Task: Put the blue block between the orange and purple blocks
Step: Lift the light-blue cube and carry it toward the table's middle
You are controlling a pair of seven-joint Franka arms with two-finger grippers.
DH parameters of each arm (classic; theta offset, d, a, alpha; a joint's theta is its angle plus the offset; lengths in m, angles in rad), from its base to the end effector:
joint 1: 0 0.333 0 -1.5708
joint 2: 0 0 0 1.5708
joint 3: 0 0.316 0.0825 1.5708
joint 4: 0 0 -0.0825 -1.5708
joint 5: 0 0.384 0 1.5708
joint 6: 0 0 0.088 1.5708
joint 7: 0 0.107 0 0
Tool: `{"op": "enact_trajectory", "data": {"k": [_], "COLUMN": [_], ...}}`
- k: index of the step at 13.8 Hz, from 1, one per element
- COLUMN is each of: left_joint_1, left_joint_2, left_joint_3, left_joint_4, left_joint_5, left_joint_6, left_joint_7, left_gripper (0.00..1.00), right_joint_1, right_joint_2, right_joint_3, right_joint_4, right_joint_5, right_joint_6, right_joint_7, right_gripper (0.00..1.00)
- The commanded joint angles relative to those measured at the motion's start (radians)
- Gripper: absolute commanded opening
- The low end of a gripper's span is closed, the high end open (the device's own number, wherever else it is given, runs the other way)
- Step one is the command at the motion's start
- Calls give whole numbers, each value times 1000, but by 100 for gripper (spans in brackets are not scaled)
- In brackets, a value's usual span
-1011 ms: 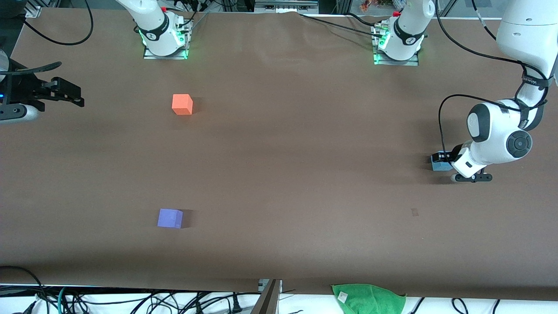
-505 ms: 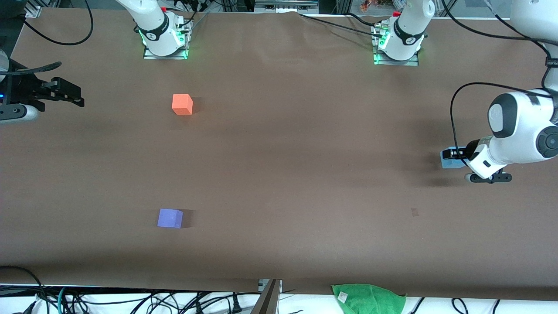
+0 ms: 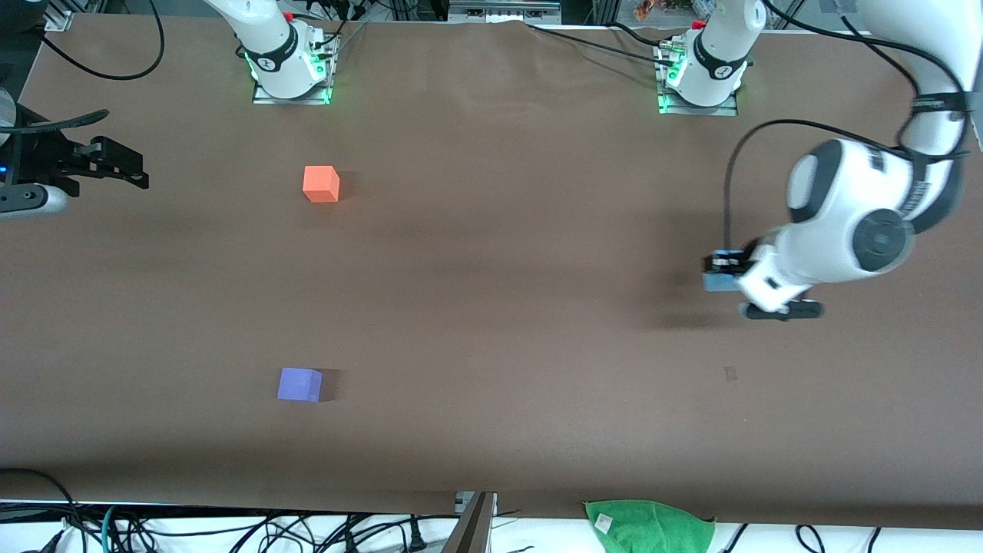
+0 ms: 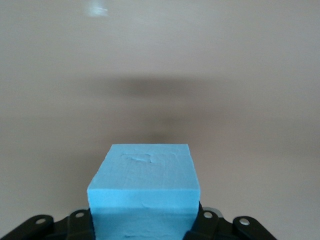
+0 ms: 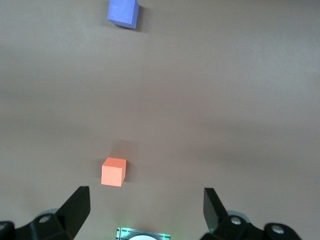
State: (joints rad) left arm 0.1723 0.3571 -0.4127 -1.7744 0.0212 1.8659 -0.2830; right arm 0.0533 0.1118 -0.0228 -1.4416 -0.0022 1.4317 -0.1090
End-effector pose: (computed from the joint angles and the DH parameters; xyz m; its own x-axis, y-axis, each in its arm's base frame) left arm 0.5999 -0.1272 0.3561 0.9658 0.0324 -0.2573 0.0474 -0.9975 0.0523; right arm 0.5738 0.0180 0.6101 0.9829 0.1384 -0.1212 0.1383 -0.9903 -0.0085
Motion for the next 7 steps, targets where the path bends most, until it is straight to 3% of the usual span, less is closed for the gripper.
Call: {"op": "enact_trajectory", "data": {"k": [1, 5, 7], "left_joint_1": [-45, -270, -370], "left_joint_2": [43, 208, 326], "left_joint_3": [-64, -64, -58], "left_joint_4": [38, 179, 300], "left_joint_5": [-45, -83, -69], "left_joint_6": [-7, -2, 16], "left_joint_7": [-114, -273, -371], "left_gripper": [13, 12, 12], "right_joint_1": [-9, -9, -9], "right_joint_2": [-3, -3, -3], "right_joint_3": [4, 3, 3], "right_joint_4": [-2, -2, -2], "right_joint_5": [16, 16, 16], "right_joint_6": [4, 3, 3], "right_joint_7": [2, -1, -1], "right_gripper": [100, 100, 100]}}
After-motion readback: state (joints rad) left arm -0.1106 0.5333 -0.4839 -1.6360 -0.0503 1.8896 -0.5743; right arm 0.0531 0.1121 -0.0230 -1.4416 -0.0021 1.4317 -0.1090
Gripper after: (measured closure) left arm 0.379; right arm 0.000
